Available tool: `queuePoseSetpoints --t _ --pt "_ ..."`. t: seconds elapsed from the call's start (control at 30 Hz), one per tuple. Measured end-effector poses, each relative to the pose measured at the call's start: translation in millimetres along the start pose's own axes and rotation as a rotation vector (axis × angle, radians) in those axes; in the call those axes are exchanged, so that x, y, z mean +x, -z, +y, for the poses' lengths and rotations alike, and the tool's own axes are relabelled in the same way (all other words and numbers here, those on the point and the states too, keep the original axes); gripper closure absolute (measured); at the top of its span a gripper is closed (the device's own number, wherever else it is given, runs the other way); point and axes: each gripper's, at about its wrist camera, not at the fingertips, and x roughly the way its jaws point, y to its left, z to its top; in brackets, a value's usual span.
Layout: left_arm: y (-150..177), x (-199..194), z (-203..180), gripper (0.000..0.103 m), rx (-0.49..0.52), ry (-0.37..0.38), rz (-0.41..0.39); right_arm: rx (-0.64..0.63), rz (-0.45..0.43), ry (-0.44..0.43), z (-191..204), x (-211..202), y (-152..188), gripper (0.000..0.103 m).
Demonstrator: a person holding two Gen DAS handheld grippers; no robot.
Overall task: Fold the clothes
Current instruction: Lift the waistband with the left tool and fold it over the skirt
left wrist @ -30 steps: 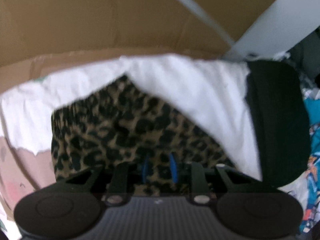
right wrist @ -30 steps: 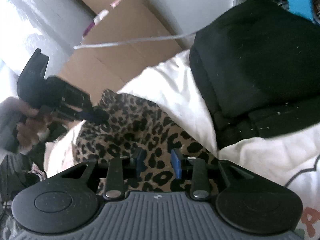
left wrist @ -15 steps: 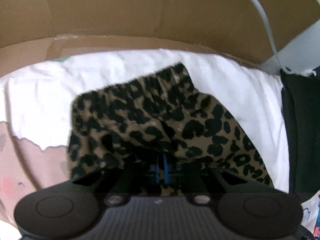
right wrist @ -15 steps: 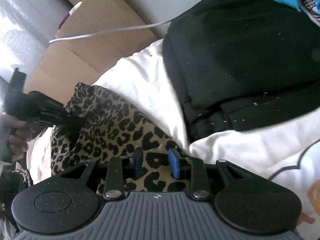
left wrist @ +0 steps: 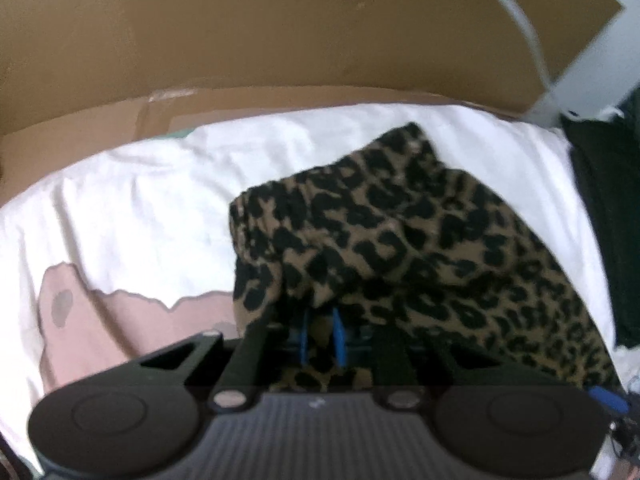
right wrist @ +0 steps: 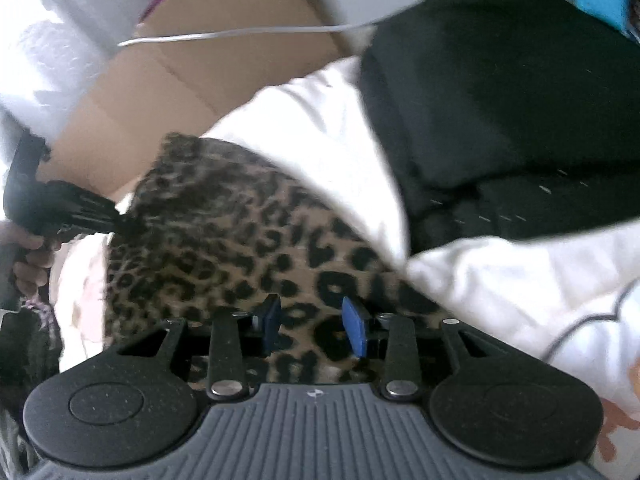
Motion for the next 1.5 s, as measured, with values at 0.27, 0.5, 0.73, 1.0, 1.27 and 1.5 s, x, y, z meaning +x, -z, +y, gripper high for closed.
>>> queuePoseSetpoints --t 0.27,0.5,0.73,1.0,1.27,1.5 --pt "-5 0 -10 0.094 0.040 -0.029 0.002 0.029 -0.023 0.024 -20 -16 6 0.064" --pt "-24 -43 -3 0.085 0.054 0.072 -0.094 0.036 -0.026 0.026 -22 -17 5 0.064" --pt "-27 -18 -13 0.085 0.023 0.078 -0.053 0.030 -0.023 0.015 -24 -18 6 0.064" --pt "-32 1 -22 0.085 0.060 0.078 -0.090 0.020 -0.023 0.011 -26 -20 10 0.064" --pt "-15 -16 -13 0.085 0.089 0.054 -0.056 0.057 -0.028 0.013 -27 -22 11 0.064" --pt "0 -31 -4 0.084 0.113 0.033 -0.026 0.054 -0.018 0.013 -30 -25 9 0.064"
